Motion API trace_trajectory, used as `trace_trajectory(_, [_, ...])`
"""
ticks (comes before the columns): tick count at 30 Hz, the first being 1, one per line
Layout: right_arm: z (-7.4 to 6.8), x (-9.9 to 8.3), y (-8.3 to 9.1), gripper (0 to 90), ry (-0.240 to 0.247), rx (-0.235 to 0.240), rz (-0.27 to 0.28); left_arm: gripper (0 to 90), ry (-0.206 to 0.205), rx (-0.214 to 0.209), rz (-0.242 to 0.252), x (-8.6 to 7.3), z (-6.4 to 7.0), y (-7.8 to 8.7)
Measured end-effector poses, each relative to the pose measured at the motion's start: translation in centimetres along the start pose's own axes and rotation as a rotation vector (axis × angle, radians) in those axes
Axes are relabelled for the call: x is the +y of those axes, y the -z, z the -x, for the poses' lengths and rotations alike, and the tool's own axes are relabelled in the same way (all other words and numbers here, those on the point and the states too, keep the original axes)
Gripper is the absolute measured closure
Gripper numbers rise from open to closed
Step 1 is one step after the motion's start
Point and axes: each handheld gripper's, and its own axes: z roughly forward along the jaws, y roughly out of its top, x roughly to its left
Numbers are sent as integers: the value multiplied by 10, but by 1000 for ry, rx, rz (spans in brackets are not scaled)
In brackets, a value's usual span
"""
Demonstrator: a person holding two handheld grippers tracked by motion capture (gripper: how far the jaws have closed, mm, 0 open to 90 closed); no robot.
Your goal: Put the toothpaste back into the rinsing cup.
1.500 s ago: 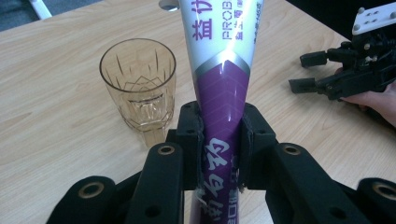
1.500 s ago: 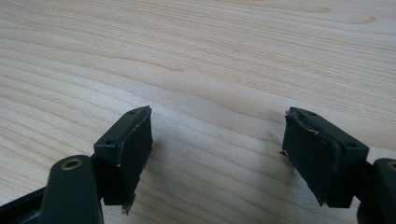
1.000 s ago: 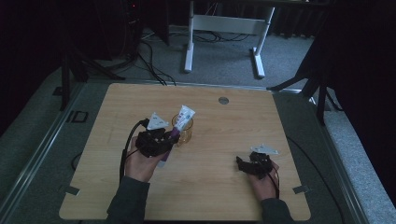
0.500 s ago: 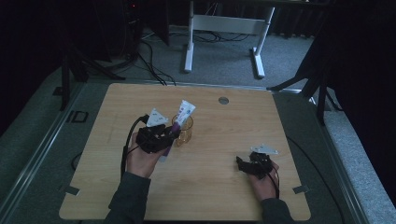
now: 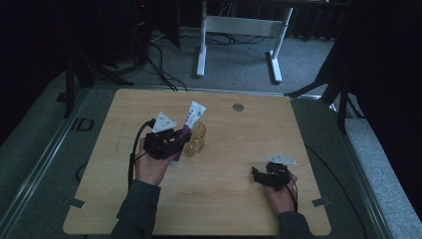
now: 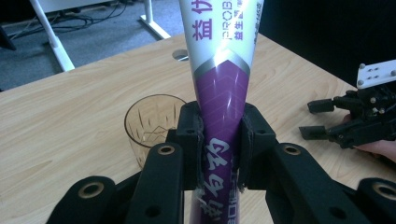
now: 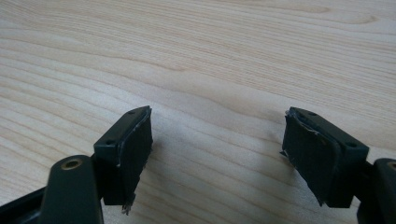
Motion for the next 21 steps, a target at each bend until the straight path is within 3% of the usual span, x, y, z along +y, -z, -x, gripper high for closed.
trace_trajectory(21, [0, 0, 0, 241, 2, 0, 1, 734, -17, -30, 40, 8, -3, -6])
